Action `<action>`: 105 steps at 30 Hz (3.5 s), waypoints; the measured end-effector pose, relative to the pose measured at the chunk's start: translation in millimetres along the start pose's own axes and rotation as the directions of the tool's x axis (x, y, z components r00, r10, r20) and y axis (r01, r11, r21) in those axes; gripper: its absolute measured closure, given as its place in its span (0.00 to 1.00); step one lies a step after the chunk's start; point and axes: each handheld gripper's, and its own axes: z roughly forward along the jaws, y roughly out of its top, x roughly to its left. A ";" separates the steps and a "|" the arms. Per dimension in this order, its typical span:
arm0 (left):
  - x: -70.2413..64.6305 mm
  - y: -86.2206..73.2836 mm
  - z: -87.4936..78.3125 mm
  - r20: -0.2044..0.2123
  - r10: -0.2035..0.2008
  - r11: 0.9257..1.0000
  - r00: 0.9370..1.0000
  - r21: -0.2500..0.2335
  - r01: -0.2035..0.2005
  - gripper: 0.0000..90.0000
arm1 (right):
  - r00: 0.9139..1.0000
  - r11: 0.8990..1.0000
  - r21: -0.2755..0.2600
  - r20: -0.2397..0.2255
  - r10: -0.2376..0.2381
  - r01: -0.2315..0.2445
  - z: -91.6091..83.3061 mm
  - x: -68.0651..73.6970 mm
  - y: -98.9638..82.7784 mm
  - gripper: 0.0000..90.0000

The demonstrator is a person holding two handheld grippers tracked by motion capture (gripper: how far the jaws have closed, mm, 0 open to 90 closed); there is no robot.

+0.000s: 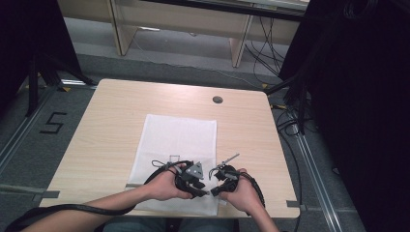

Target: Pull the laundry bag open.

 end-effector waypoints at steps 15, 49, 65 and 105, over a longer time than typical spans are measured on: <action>-3.6 1.2 13.0 -0.037 0.067 0.997 0.997 0.034 -0.065 0.80 | 1.000 1.000 0.004 -0.002 0.024 -0.024 -0.2 -0.5 -0.3 1.00; -7.8 3.5 14.8 -0.022 0.106 0.994 0.994 0.028 -0.105 0.88 | 0.999 0.999 0.002 -0.024 0.035 -0.035 -0.7 -2.4 -1.5 1.00; -8.7 7.1 10.7 -0.032 0.047 0.999 0.998 0.020 -0.046 0.91 | 1.000 1.000 0.013 0.010 0.016 -0.016 -1.0 4.3 -1.3 1.00; -7.7 2.7 -3.4 -0.046 0.089 0.995 0.995 0.039 -0.088 0.91 | 0.999 1.000 0.005 0.043 -0.021 0.021 0.7 5.8 -0.3 1.00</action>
